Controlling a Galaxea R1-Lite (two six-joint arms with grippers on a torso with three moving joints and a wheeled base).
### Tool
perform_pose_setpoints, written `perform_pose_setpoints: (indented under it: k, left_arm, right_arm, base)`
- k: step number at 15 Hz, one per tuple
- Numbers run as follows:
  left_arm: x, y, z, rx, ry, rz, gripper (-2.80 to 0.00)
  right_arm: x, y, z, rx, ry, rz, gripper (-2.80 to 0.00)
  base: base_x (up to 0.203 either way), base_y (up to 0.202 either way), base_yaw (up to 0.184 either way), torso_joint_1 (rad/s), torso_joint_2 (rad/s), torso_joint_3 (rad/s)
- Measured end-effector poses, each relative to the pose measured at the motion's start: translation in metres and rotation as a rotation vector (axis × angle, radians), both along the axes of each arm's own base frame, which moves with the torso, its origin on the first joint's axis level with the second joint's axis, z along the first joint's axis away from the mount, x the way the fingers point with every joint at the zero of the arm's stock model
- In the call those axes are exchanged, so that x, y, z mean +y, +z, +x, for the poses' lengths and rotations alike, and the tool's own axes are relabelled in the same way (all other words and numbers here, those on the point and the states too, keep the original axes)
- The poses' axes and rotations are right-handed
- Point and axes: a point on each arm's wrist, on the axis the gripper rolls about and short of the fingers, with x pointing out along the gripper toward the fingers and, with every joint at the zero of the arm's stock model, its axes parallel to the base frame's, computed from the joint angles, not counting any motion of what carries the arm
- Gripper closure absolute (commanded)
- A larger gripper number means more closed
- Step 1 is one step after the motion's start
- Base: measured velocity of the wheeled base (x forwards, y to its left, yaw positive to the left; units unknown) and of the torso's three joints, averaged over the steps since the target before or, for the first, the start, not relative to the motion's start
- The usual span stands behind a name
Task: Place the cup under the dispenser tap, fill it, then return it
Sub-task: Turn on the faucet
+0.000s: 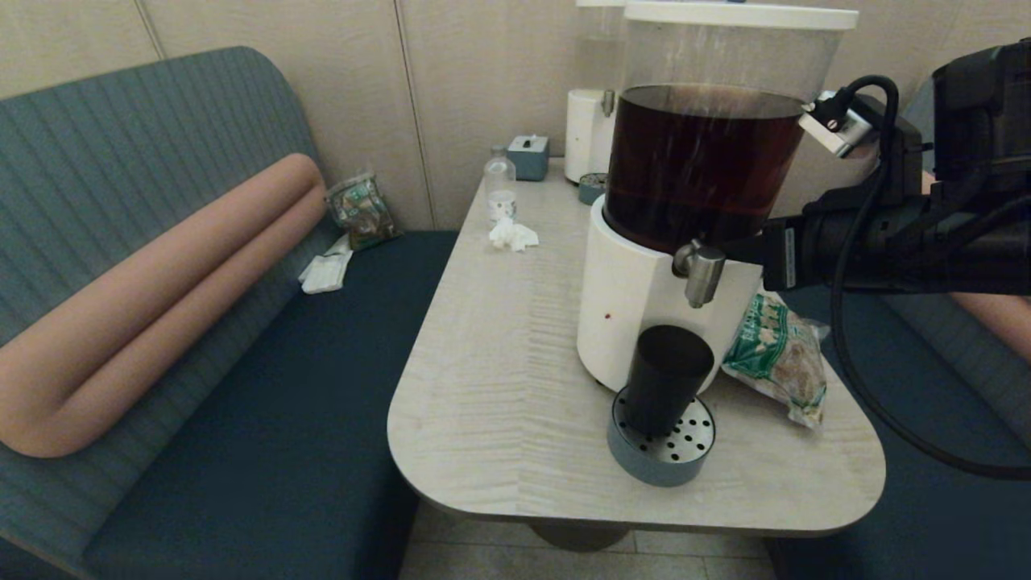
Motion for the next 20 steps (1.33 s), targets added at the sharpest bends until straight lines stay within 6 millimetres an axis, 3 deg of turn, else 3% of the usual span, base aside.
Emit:
perform_pose_setpoints:
  k: [20]
  left_arm:
    - [0.000, 0.000, 0.000, 0.001, 0.000, 0.000, 0.00]
  right_arm:
    - [0.016, -0.001, 0.011, -0.035, 0.061, -0.047, 0.00]
  base:
    - [0.000, 0.000, 0.000, 0.000, 0.00, 0.000]
